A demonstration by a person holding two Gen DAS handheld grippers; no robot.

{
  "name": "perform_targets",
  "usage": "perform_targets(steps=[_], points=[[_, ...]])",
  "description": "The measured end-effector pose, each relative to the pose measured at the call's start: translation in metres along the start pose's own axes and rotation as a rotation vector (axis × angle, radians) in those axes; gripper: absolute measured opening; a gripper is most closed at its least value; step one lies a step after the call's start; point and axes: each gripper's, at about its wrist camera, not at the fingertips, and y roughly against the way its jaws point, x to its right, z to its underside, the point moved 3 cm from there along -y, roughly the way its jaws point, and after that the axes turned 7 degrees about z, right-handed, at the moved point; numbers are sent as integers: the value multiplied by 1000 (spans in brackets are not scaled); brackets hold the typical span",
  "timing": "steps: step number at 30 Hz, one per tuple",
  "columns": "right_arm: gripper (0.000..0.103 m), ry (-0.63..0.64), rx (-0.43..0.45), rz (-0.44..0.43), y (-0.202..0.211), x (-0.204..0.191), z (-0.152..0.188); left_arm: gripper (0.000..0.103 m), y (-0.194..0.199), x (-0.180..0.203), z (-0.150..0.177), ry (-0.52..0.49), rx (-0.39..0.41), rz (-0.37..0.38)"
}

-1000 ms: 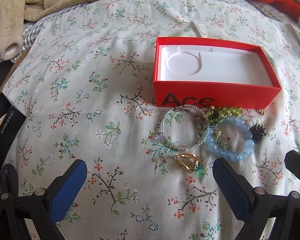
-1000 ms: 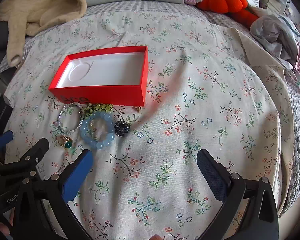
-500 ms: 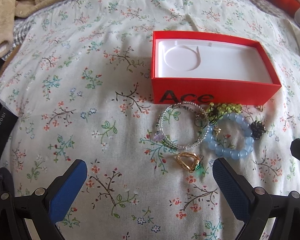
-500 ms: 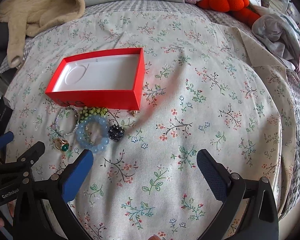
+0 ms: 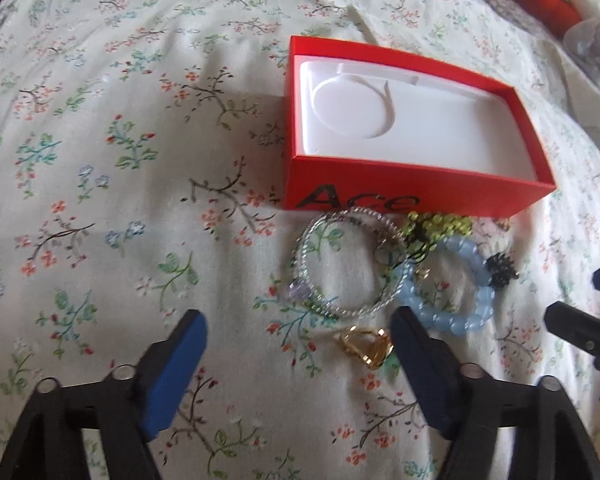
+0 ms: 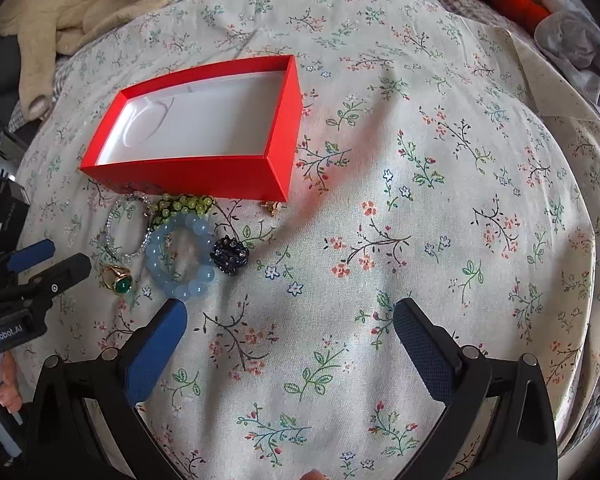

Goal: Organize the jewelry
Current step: 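Lower the left gripper onto the white pearl bracelet and close it, then grasp the black hair claw clip with the right gripper while the left lifts the bracelet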

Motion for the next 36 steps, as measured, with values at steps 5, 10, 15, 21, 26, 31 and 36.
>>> perform_targets(steps=[5,10,15,21,26,31,36], points=[[99,-9,1,-24,-2,1,-6,42,-6,7,-10,-69,14,67],[89,-12,1,-58,-5,-3,-10,25,-19,11,-18,-100,0,90],[85,-10,-10,-76,-9,-6,-11,14,-36,3,-20,-81,-32,40],[84,-7,-14,-77,-11,-9,-14,0,-38,-3,-22,-51,-29,22],[84,-16,-12,-82,-11,-6,-14,0,-33,0,-20,-59,-25,32],[84,-32,-7,-101,-6,-3,-14,0,-16,8,-16,-69,10,53],[84,-43,-1,-113,-2,-1,-13,0,-6,4,-13,-54,26,76]])
